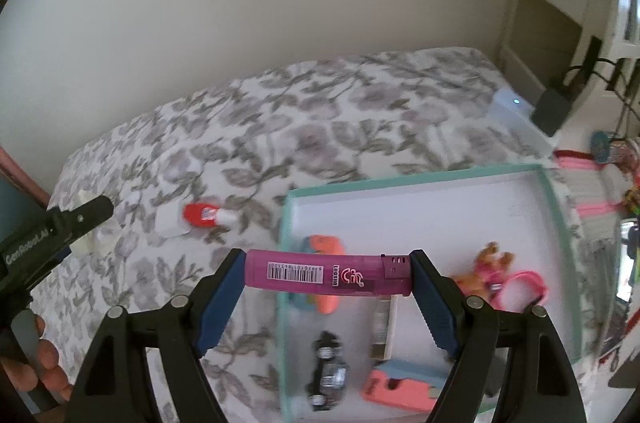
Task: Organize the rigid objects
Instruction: 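Carry the clip with the left tool while the right tool carries the lipstick to the tray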
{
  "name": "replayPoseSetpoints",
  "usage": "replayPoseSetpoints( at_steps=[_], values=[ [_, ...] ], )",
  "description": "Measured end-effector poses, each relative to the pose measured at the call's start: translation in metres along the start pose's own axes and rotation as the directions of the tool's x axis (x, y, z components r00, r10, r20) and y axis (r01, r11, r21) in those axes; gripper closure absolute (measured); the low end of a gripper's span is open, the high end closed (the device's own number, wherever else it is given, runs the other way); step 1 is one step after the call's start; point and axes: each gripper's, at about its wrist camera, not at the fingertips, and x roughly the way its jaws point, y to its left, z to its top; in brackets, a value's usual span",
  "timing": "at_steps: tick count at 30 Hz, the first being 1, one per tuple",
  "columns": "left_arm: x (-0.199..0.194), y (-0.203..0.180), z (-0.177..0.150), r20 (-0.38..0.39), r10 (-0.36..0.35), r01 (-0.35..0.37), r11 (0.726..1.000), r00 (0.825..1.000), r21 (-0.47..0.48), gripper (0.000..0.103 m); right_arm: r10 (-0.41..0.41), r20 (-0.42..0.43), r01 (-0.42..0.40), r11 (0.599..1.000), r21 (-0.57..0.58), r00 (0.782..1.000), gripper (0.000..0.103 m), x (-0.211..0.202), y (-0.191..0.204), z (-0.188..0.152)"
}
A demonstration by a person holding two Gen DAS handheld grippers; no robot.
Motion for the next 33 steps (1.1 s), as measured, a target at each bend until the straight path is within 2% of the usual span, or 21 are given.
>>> replayPoseSetpoints(
  at_steps=[13,18,21,33],
  values=[
    [0.020,-0.074,-0.024,-0.073,-0.064,0.071,0.993,0.995,0.099,0.047,-0.068,-0.029,0.072,0.987,0.146,0.997,0.020,0.002,-0.081,0.007],
    [0.031,-0.108,-0.038,-0.106,-0.094,0.110,0.983,0.990,0.149,0.047,-0.096,-0.011,0.096,0.977,0.191,0.995,0.020,-0.006,-0.107,0.010],
    [0.036,-0.124,-0.045,-0.121,-0.089,0.110,0.977,0.989,0.182,0.047,-0.110,-0.004,0.109,0.970,0.216,0.994,0.020,-0.010,-0.121,0.011],
    [0.050,-0.151,-0.058,-0.150,-0.087,0.121,0.966,0.985,0.230,0.047,-0.171,-0.045,0.176,0.940,0.293,0.984,0.020,-0.005,-0.172,0.006]
  ],
)
